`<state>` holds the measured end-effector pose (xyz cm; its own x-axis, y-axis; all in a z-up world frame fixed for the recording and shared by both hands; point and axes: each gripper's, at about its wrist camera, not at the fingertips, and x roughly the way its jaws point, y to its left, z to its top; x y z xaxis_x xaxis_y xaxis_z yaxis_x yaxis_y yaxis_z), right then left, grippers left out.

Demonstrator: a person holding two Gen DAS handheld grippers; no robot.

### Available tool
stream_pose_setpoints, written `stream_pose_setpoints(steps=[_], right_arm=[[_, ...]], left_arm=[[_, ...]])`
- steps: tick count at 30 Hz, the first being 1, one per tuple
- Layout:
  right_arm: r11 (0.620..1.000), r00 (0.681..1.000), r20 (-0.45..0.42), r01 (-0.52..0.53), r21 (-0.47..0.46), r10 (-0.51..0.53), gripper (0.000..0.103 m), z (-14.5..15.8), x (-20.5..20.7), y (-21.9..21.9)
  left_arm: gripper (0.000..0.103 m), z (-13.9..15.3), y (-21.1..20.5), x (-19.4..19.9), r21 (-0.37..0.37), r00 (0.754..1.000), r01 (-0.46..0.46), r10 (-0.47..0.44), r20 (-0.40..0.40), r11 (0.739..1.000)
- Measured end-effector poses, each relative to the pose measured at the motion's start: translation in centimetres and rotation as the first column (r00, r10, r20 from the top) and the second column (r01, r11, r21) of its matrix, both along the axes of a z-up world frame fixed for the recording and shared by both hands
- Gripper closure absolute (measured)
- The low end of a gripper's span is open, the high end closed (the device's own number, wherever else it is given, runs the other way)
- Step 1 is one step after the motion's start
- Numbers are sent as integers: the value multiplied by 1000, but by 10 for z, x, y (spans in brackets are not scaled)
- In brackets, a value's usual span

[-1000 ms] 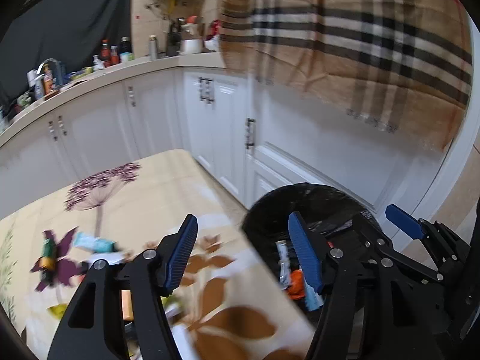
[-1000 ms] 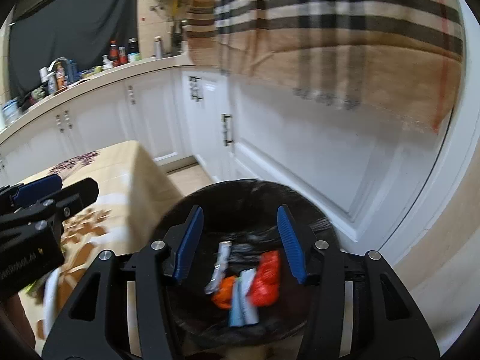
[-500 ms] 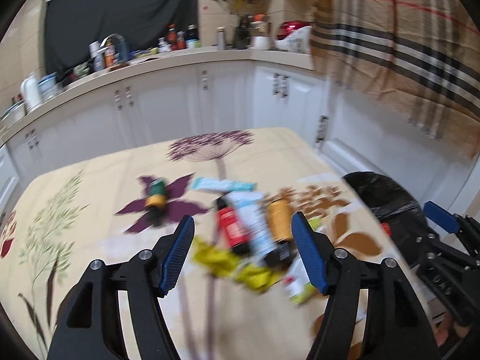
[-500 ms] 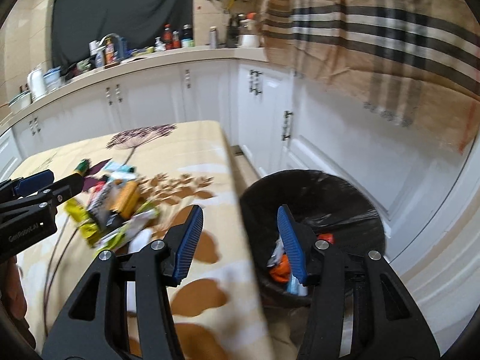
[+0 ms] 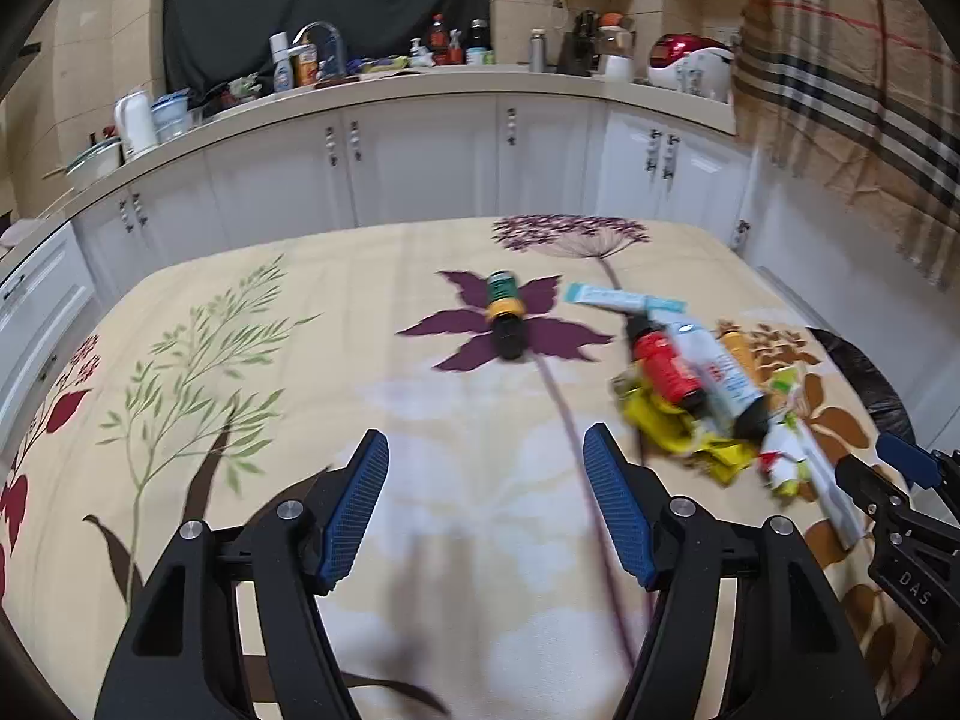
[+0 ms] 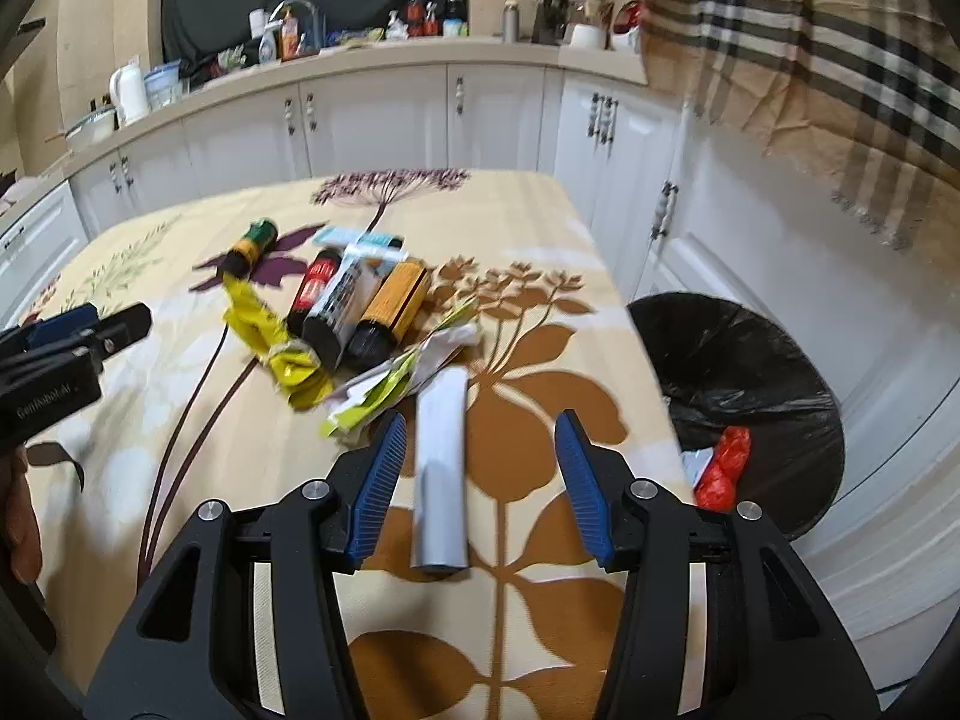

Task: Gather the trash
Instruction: 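Grasp the white paper tube on the table with the right tool, then grasp the white-green wrapper with the left tool while the right tool holds the paper tube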

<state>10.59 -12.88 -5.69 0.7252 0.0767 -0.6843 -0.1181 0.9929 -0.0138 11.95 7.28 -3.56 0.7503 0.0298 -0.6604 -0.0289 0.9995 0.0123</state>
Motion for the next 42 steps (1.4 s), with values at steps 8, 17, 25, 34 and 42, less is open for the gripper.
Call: stream_pose_setpoints(steps=[8, 17, 25, 34, 42], right_arm=[[1000, 996, -88, -21, -6, 20, 72, -16, 4, 9], [1000, 997, -80, -14, 13, 15, 87, -15, 1, 0], [999, 998, -45, 32, 25, -31, 87, -8, -1, -21], [995, 996, -8, 93, 46, -93, 87, -1, -3, -56], [988, 991, 2, 132, 84, -133, 87, -3, -4, -84]], left_arm=[[36, -9, 19, -3, -26, 999, -30, 29, -33, 999], [36, -9, 3, -2, -48, 999, 13, -15, -42, 999], [36, -7, -31, -1, -54, 995, 84, -87, -45, 995], [36, -5, -82, -1, -38, 980, 196, -197, -40, 980], [42, -11, -125, 7, 1, 960, 270, -269, -72, 963]])
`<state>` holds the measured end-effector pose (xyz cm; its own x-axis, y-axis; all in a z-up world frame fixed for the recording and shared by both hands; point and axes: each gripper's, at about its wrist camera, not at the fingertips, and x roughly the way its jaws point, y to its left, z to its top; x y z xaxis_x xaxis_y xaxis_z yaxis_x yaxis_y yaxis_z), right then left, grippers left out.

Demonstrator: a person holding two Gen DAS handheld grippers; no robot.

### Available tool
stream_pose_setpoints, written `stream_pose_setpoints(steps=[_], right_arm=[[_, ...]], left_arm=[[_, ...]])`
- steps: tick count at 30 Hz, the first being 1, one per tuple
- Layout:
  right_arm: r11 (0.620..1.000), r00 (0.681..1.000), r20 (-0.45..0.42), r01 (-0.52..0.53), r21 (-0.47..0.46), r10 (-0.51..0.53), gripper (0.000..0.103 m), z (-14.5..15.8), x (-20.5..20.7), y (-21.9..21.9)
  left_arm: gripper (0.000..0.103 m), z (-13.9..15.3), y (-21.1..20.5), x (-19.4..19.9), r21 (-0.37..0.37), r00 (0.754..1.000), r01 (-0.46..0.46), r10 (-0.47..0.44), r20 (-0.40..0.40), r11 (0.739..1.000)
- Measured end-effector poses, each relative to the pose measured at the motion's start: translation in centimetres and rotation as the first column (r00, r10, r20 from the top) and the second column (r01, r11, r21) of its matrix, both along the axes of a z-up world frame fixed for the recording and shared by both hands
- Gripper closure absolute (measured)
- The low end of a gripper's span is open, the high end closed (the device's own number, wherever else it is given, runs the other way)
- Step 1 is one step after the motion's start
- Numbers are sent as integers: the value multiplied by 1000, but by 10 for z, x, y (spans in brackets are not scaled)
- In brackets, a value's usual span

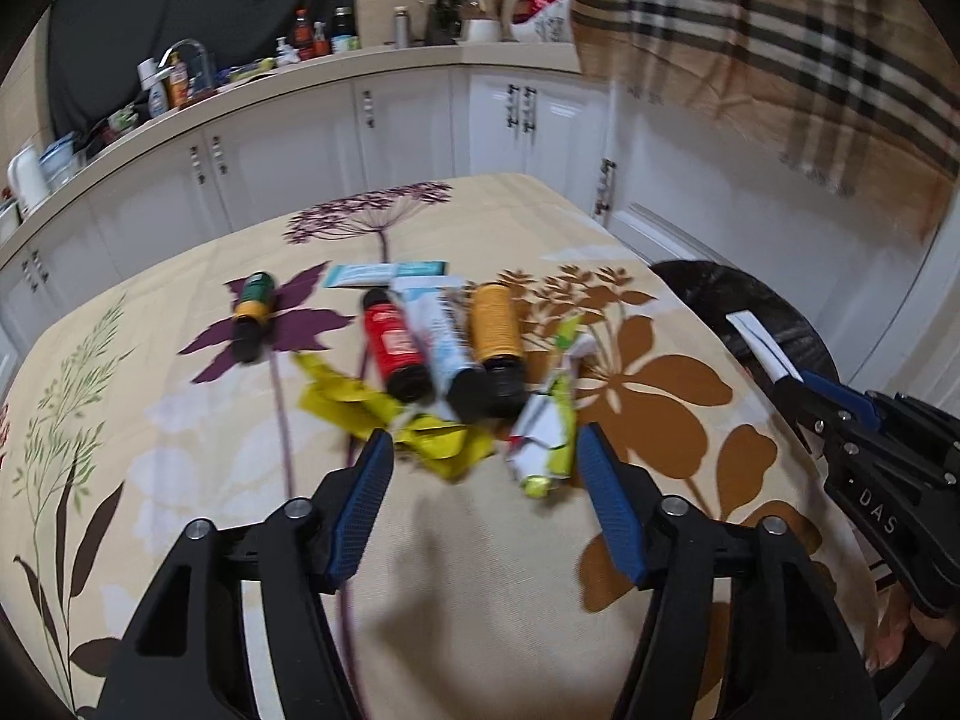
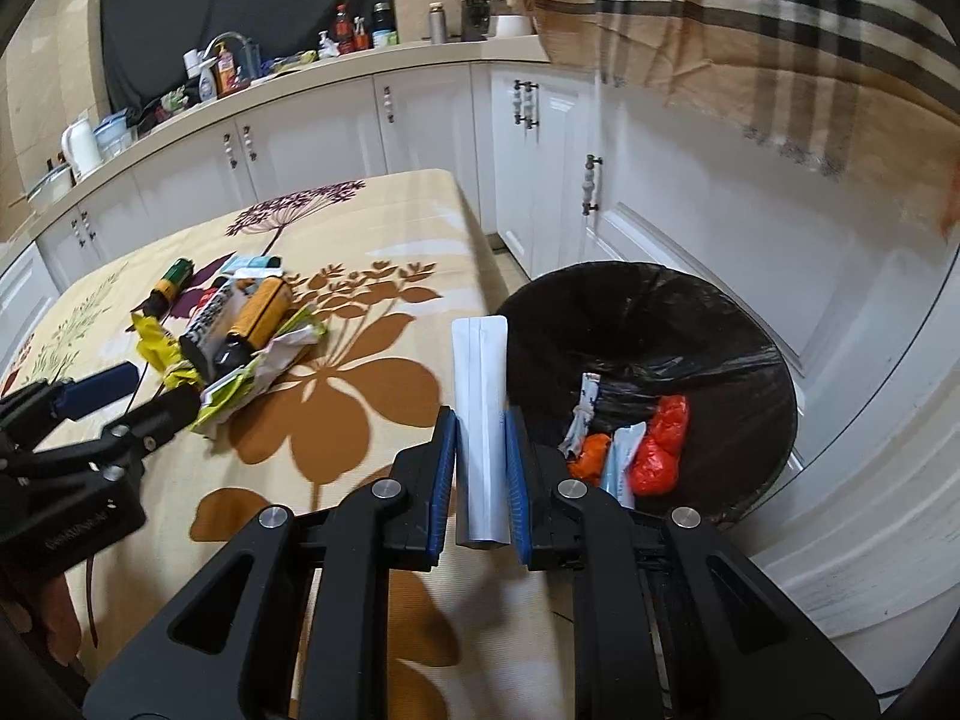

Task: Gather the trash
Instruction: 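Grasp the white-green wrapper with the left tool while the right tool holds the paper tube, then carry both items over the black bin and open both tools to drop them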

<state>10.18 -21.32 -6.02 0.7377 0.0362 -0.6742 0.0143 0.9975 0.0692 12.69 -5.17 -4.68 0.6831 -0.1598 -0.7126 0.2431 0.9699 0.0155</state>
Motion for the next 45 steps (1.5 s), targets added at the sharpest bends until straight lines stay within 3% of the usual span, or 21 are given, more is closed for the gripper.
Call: stream_pose_setpoints(steps=[9, 14, 19, 29, 45], right_arm=[[999, 1000, -3, 16, 42, -16, 87, -7, 5, -21], [998, 1000, -2, 15, 54, -15, 87, -9, 8, -27], [998, 1000, 5, 16, 57, -16, 87, -9, 8, -29], [999, 997, 66, 30, 25, -32, 87, 6, 11, -32], [984, 963, 239, 153, -91, -128, 87, 43, 45, -60]], left_arm=[[58, -14, -28, 17, 59, 998, 40, -37, -54, 997], [83, -18, -31, 21, 64, 996, 51, -45, -78, 997], [84, -14, -31, 16, 58, 998, 50, -47, -49, 997], [85, 15, -38, 8, -6, 995, 50, -49, 84, 999], [85, 48, -83, 48, -80, 974, 79, -60, 220, 994]])
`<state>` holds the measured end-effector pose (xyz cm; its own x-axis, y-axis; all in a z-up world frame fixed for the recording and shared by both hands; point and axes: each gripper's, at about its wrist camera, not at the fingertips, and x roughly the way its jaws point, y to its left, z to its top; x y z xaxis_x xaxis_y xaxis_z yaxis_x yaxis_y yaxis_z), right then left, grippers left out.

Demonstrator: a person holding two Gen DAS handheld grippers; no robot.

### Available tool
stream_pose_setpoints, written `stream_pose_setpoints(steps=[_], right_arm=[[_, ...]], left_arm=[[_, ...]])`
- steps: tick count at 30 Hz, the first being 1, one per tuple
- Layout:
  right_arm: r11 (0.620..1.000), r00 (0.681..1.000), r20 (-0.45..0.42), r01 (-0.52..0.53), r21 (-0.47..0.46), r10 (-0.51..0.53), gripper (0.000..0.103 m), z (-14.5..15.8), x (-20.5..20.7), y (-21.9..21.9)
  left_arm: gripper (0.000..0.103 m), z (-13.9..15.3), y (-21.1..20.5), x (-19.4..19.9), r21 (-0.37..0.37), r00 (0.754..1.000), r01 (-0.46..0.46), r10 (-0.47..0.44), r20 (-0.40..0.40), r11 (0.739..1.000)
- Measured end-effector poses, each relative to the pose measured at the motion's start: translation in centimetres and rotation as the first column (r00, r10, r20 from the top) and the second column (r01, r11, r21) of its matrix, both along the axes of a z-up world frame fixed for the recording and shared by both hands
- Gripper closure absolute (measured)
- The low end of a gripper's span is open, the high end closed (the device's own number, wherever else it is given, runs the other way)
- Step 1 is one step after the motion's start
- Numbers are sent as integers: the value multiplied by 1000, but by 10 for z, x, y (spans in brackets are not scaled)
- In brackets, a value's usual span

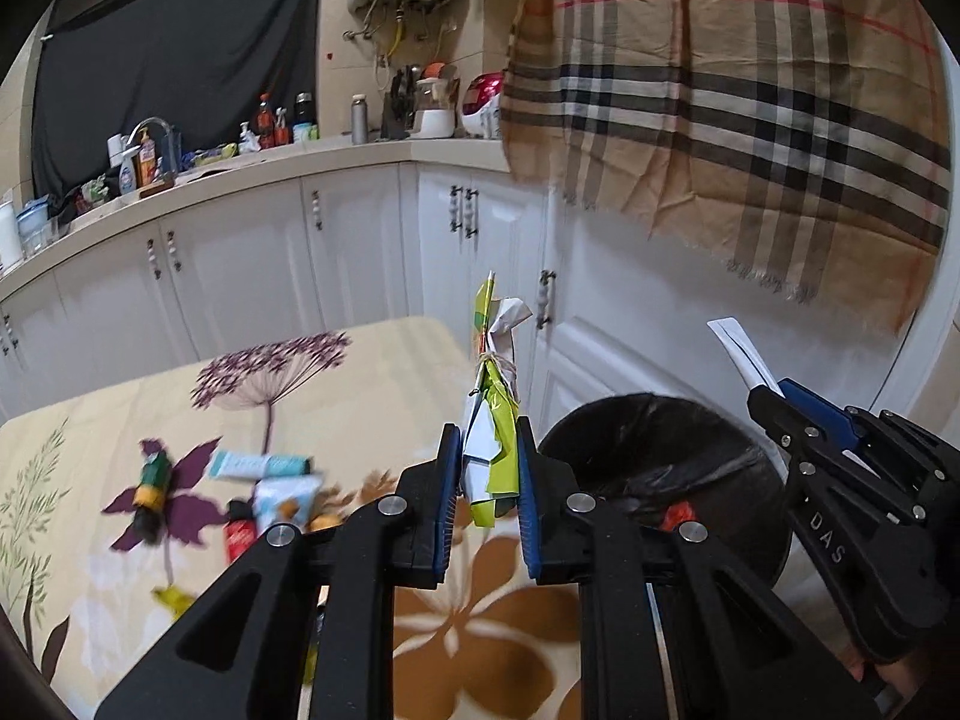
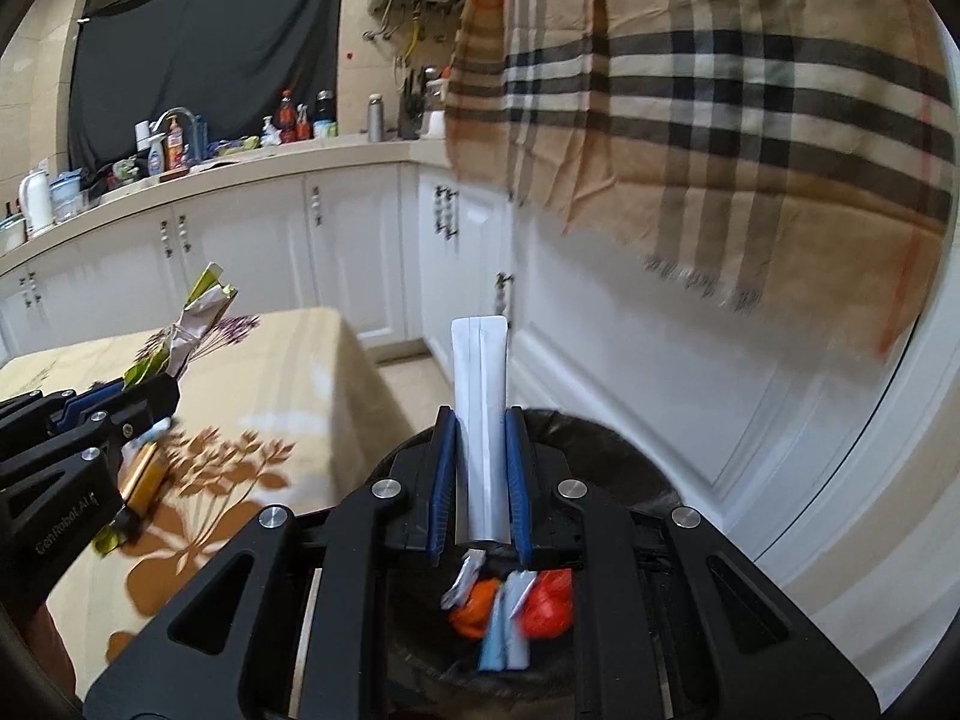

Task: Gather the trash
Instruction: 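Carry both items over the black bin and open both tools to drop them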

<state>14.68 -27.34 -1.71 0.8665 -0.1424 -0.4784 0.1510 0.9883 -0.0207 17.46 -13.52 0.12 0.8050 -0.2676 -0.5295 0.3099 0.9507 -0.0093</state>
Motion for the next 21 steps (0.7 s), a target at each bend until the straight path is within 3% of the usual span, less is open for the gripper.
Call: stream_pose_setpoints(steps=[13, 21], right_arm=[[993, 993, -27, 114, -11, -114, 86, -25, 28, -39], [985, 983, -60, 173, 3, -173, 83, -46, 36, -58]], left_arm=[[84, -22, -56, 30, 39, 997, 65, -64, -36, 997], [84, -38, -81, 43, 64, 989, 110, -103, -108, 992]])
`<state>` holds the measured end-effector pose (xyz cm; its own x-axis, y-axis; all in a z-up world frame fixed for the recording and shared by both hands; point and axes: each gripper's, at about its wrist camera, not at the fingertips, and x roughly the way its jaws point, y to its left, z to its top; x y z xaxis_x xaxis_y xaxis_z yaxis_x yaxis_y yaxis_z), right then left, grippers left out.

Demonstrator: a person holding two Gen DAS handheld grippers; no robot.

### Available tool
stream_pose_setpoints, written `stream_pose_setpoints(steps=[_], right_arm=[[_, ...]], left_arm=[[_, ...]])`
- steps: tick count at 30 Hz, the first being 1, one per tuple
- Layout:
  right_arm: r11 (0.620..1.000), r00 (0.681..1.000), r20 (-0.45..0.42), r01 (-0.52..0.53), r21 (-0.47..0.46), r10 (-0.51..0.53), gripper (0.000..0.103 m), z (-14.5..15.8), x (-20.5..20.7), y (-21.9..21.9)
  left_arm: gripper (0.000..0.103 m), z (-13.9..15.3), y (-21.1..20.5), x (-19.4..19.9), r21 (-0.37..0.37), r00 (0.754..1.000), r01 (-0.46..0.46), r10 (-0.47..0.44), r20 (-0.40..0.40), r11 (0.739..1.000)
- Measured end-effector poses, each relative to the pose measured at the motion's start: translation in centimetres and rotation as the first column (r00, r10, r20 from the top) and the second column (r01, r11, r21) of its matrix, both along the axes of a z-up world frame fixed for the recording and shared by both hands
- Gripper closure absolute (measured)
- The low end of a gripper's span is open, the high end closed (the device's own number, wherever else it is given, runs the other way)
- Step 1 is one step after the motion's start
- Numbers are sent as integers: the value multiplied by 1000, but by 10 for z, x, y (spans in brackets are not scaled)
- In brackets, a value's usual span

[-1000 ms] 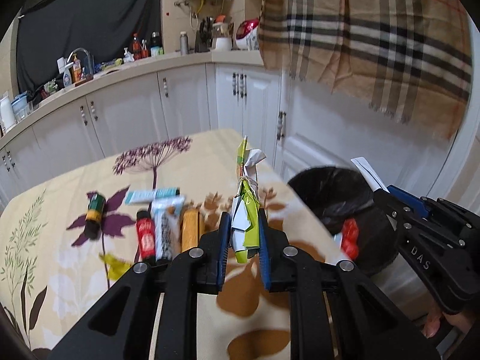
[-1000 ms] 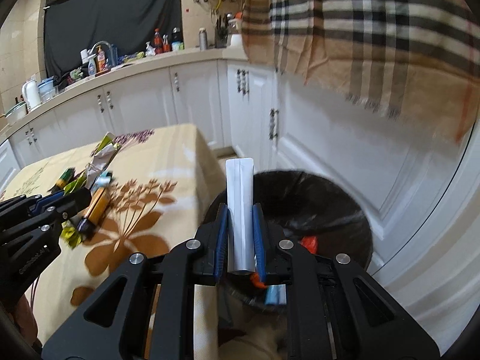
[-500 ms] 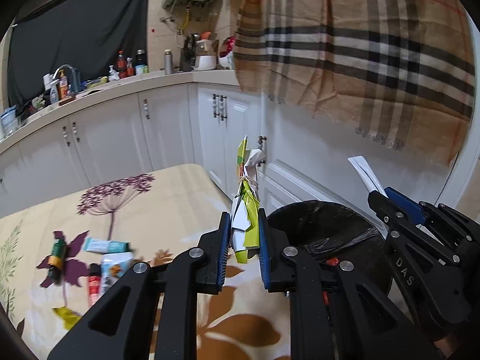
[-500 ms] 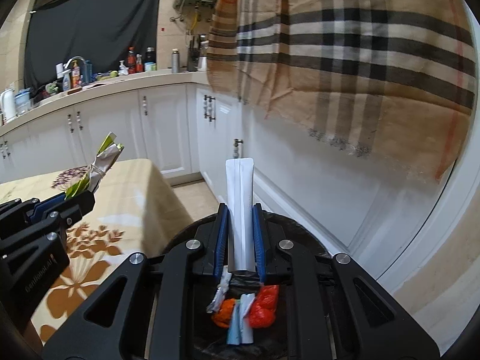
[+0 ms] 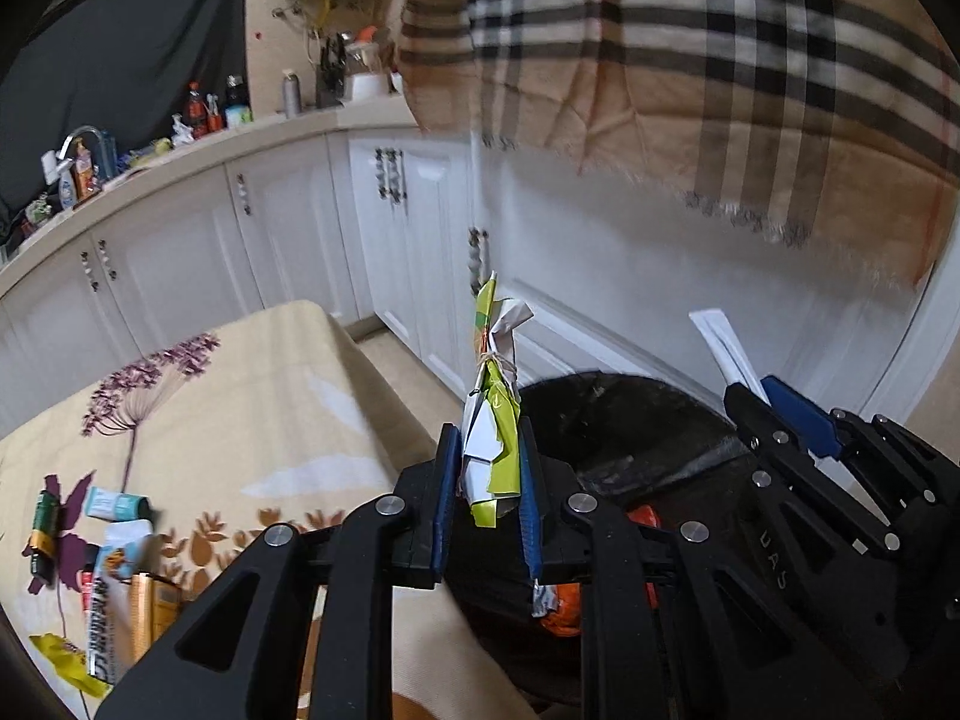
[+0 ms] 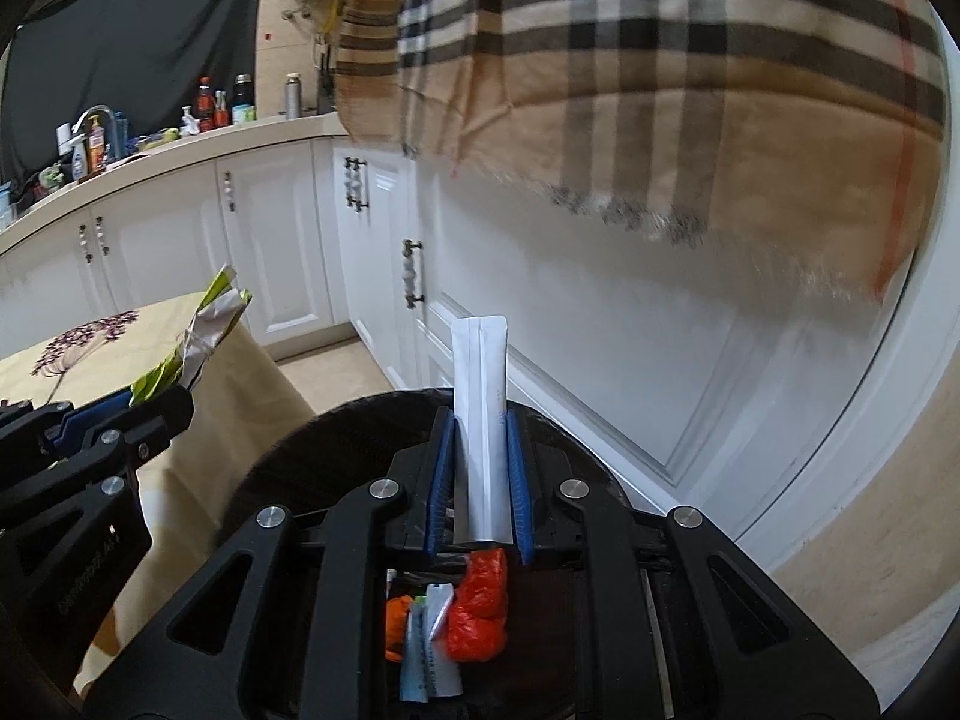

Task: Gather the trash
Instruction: 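Carry both items over the black bin and open both tools to drop them, then return the right tool to the table and grasp the gold can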

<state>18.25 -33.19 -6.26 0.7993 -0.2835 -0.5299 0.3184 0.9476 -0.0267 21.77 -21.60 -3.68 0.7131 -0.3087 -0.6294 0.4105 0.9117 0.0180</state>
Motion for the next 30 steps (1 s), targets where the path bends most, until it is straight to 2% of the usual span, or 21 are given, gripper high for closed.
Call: stream_pose_setpoints(steps=[3, 5, 11, 19, 24, 30], right_arm=[[1000, 1000, 2, 22, -1, -22, 61, -3, 0, -4], [1000, 1000, 3, 29, -2, -29, 60, -3, -2, -4], [1000, 1000, 11, 17, 4, -17, 60, 3, -8, 0], [997, 997, 32, -65, 40, 64, 60, 24, -11, 31], [988, 989, 46, -144, 47, 142, 60, 36, -12, 67], [969, 969, 52, -244, 41, 242, 60, 46, -14, 115]], left_arm=[[73, -2, -2, 3, 0, 1000, 0, 0, -22, 1000], [64, -1, -1, 3, -5, 1000, -9, 9, -19, 1000], [54, 4, 11, -5, -13, 999, -39, 39, -3, 999], [47, 20, 63, -19, -20, 992, -123, 123, 19, 992], [45, 30, 113, -28, -36, 974, -221, 223, 33, 975], [44, 36, 176, -40, -36, 937, -345, 346, 49, 938]])
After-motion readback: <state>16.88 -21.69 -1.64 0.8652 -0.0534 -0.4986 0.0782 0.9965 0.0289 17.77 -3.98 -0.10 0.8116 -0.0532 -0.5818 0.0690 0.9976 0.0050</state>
